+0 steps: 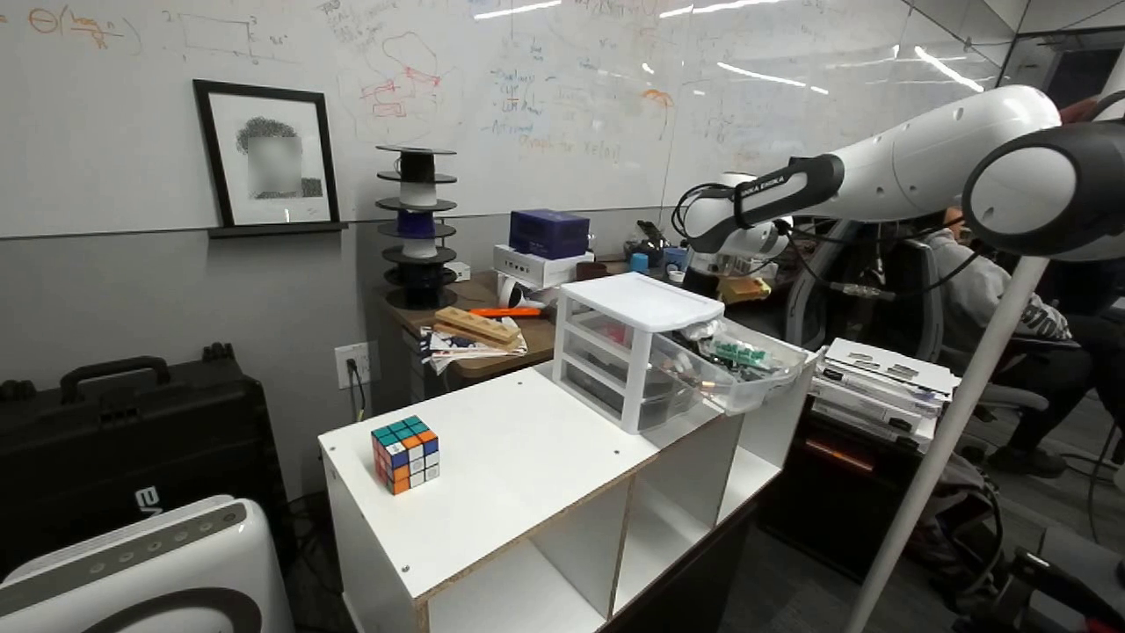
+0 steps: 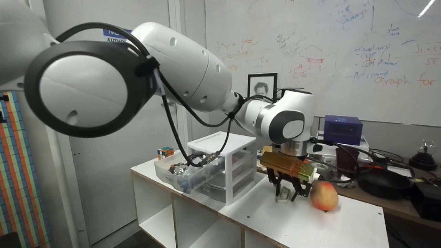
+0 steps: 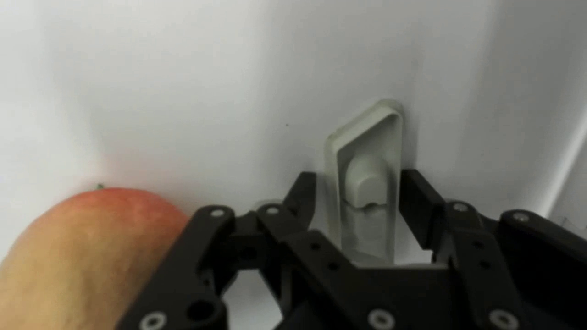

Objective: Put the plastic bag and white object in the open drawer and then close the drawer

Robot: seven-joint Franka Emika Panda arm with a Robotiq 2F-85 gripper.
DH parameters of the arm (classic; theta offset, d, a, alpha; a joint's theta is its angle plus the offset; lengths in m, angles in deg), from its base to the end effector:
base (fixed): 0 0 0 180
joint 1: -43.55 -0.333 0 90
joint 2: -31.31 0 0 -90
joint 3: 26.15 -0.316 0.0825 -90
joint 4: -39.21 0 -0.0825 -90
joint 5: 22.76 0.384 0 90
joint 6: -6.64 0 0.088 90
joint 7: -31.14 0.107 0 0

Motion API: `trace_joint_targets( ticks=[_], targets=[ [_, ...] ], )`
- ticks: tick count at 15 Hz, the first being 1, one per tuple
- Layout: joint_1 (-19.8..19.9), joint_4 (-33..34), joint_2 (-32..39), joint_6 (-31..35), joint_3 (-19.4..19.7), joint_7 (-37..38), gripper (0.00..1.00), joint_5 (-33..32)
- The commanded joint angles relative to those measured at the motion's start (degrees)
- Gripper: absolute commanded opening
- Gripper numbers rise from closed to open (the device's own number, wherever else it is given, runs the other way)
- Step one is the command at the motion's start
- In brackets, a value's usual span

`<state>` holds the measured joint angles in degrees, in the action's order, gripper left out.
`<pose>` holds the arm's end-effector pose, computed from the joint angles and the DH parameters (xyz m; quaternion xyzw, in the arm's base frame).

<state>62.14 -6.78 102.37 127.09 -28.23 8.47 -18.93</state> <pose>0.7636 -0.2371 0.1553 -0.9982 -0.0249 -0.0437 0.0333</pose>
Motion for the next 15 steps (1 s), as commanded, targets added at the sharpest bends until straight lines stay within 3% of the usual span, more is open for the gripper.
trace_joint_targets(
  ticks=[1, 8, 15],
  targets=[
    [-0.94, 3.30, 1.63, -1.51, 0.55, -0.14, 0.20, -1.12],
    [-1.87, 0.13, -1.52, -0.66, 2.12, 1.36, 0.20, -3.33],
    [-4.77, -8.50, -11.78, -1.39, 6.89, 5.29, 0.19, -7.91]
  ],
)
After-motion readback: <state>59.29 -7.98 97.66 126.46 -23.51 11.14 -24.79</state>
